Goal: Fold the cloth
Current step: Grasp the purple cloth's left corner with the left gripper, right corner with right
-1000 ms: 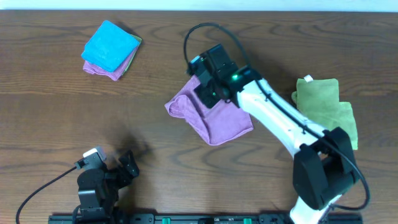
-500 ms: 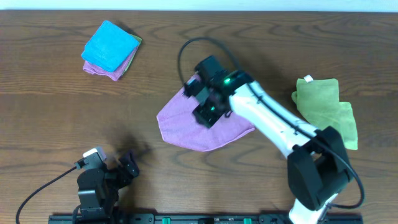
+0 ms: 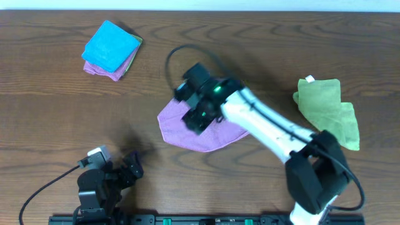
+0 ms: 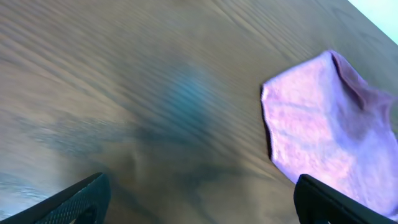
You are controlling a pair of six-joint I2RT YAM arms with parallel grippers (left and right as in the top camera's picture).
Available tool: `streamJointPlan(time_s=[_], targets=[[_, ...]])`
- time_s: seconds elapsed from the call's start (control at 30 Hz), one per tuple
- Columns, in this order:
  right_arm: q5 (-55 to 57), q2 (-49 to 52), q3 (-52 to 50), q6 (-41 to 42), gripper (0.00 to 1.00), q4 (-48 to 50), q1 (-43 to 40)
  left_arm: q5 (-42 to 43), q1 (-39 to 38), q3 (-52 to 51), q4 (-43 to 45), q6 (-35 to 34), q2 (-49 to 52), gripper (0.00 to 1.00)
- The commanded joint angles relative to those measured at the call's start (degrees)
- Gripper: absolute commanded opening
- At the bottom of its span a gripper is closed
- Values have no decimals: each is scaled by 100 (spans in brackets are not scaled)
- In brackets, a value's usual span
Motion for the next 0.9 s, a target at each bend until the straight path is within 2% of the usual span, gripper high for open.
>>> streamJointPlan(time_s=[0.0,0.17,0.27,0.57,0.73,0.87], targets=[[-973,-210,39,557,67,0,-638,258,31,433,15,170,267,95],[-1552,-210,37,798,70,-170,-1390,293,31,1209,-153,184,1397,96],[-1631,-210,37,813,71,-433,-1744,487,28,1764,-291,190,2494,95],[-1993,-210,37,809,72,-984,-2247,2017,24,3038,-278,428,5261,95],[-1991,-219,31,758,71,-1241,-2509,3005,17,3130,289,424,6144,95],[-2002,-219,4,612,68,-1419,-2752,3139,-94,3130,713,422,6631,95]])
